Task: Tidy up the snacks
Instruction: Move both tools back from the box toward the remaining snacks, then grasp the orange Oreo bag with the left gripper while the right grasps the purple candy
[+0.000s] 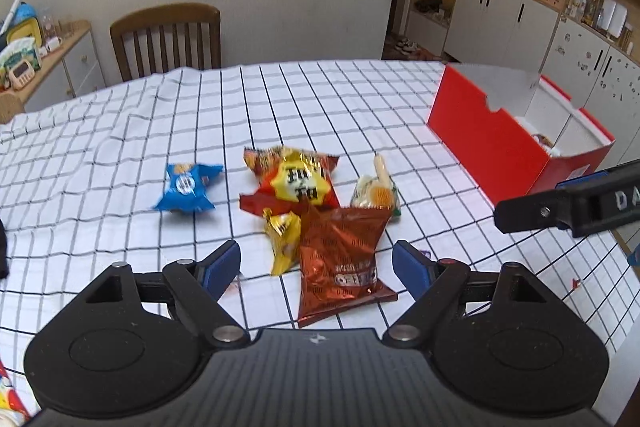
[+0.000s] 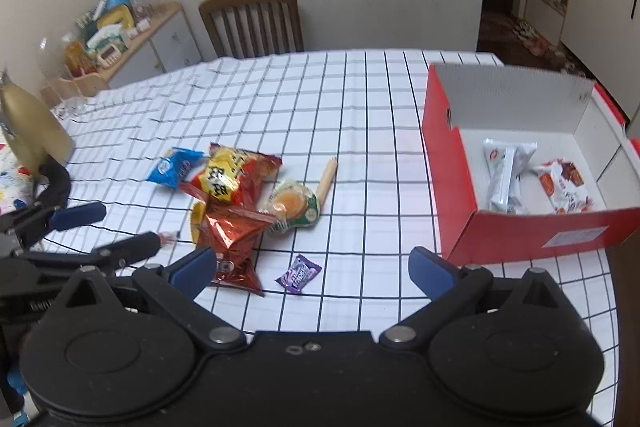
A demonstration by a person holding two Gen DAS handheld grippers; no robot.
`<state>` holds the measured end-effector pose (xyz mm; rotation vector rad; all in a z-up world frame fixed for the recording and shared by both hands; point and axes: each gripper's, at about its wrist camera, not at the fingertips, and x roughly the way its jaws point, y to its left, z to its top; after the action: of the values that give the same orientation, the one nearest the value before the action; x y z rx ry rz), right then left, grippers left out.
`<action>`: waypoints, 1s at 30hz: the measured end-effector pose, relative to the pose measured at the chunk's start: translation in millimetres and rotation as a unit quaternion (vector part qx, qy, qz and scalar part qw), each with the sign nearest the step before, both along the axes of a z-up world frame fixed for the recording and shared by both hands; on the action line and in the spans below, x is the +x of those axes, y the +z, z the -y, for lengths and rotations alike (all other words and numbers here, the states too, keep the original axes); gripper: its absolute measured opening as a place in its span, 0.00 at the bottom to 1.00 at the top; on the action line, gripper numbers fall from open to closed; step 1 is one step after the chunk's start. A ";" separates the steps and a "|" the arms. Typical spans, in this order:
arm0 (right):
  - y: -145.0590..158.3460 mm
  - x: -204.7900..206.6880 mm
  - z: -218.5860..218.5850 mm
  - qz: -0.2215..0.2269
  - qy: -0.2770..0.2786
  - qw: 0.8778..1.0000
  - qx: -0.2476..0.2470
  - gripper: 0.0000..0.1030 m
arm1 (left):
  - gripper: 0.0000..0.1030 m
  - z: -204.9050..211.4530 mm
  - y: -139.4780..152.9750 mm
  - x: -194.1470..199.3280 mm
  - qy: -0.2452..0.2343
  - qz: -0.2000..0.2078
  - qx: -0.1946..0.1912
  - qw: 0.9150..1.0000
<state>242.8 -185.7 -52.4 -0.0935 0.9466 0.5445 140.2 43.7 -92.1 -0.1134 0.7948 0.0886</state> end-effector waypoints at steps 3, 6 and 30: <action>-12.3 8.8 -5.5 -0.022 -0.014 1.000 -0.006 0.97 | 0.81 1.0 -12.4 5.0 0.003 -0.007 -0.008 1.000; -24.2 17.6 -10.2 -0.048 -0.028 0.998 -0.011 0.95 | 0.81 3.6 -23.4 9.8 0.001 -0.020 -0.015 1.000; -95.3 66.5 -60.1 -0.191 -0.102 0.975 -0.057 0.56 | 0.81 -4.6 -67.2 47.8 -0.013 -0.073 -0.069 0.995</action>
<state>309.4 -125.5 -147.7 0.0082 1.3473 0.3209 188.0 48.4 -159.3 -0.2287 0.9486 0.0175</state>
